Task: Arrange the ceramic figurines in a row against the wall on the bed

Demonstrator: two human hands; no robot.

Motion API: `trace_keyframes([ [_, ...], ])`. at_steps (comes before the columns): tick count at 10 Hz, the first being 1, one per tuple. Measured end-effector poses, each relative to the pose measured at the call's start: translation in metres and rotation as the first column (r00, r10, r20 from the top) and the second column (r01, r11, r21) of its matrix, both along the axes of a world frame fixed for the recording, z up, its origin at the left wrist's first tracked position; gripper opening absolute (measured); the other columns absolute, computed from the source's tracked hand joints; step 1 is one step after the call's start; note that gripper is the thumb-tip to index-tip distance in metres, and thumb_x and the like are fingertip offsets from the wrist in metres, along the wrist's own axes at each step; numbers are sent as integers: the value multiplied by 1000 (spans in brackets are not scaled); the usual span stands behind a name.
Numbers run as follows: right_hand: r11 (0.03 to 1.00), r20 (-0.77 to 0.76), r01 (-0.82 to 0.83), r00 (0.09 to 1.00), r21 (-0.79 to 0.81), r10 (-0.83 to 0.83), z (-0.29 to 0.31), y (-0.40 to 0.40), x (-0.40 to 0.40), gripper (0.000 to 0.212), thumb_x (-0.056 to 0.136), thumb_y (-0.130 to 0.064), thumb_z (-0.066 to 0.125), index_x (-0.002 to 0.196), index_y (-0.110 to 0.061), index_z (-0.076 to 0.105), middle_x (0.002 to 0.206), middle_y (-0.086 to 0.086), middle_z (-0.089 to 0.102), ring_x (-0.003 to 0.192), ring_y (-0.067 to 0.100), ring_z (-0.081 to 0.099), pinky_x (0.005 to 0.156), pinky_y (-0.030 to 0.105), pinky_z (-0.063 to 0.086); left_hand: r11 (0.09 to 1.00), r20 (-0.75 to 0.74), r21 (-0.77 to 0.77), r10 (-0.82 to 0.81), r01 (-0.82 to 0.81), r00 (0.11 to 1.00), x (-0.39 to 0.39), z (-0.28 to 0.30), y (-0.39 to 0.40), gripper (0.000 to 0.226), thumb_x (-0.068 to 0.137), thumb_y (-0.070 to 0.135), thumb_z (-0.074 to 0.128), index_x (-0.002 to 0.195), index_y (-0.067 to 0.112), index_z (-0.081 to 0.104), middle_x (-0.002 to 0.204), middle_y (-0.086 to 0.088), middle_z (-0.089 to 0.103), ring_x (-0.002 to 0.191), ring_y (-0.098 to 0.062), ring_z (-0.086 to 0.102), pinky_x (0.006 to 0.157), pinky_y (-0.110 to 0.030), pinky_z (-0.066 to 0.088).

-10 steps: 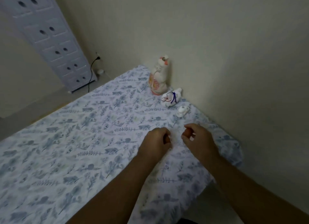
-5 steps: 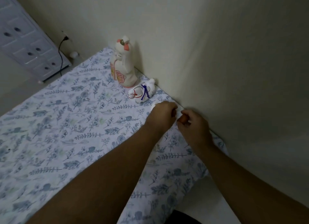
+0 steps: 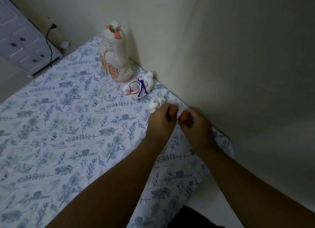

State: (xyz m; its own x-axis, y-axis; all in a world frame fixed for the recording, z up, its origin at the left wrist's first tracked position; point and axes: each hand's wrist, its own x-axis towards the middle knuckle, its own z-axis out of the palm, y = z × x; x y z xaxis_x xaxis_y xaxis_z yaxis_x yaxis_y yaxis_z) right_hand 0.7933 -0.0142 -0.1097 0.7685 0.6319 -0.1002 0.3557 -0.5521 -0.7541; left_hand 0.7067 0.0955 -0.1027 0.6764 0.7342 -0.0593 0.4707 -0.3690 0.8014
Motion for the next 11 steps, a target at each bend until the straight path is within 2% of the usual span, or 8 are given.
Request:
trace_keyframes([
  [1,1000,32,10,999,-10,-10,-1,-1,-2,19,88,-16,67,75,-19,55,68,-6,54,66,12,53,60,29,45,1000,-1,16,-15,15,1000,1,2,2,23,80,2,70,98,16,69,85,2,71,77,-15,64,67,-25,51],
  [3,999,80,30,996,11,-31,0,-6,-10,12,89,-15,71,80,-14,62,73,1,65,70,20,62,62,33,52,997,3,43,-58,57,998,0,1,6,17,80,1,71,94,11,69,84,-1,71,75,-16,62,67,-26,49],
  [5,999,94,37,995,-4,-37,0,-6,-10,9,87,-16,72,83,-16,64,72,-6,60,68,11,56,56,19,40,997,15,41,-66,65,998,-1,-1,5,17,80,0,69,91,14,67,79,3,66,70,-11,56,61,-21,40],
  [6,999,73,38,997,-4,-38,2,-6,-12,6,87,-17,71,86,-16,66,76,-4,64,71,12,58,59,20,42,998,16,22,-63,63,998,-1,-2,4,19,79,0,68,88,16,65,78,3,66,69,-11,56,61,-21,41],
  [8,998,10,56,998,-4,-56,3,-10,-15,8,86,-15,72,91,-12,67,85,4,69,80,21,65,68,35,56,995,-6,10,-99,99,995,-2,-1,0,26,78,-2,66,85,22,58,77,5,62,67,-9,52,58,-11,36],
  [9,999,-6,27,1000,22,-27,1,-9,-16,29,84,-15,76,110,-12,66,103,5,70,96,21,67,75,20,53,992,16,27,-123,122,992,-8,0,-1,27,77,-2,68,95,16,62,84,4,64,73,-9,54,61,-11,37],
  [10,1000,-8,10,1000,7,-10,4,-12,-17,54,81,-22,80,130,-13,58,123,6,65,114,20,60,86,19,48,991,37,30,-134,133,990,-19,5,-3,33,80,1,69,109,15,65,96,0,70,86,-14,63,72,-20,47],
  [11,997,177,-4,984,-73,17,17,-18,-24,67,79,-35,79,137,-19,50,135,5,57,125,23,50,96,37,48,995,48,28,-93,92,994,-40,15,-7,42,86,6,70,127,10,64,120,-8,70,110,-20,64,97,-25,48],
])
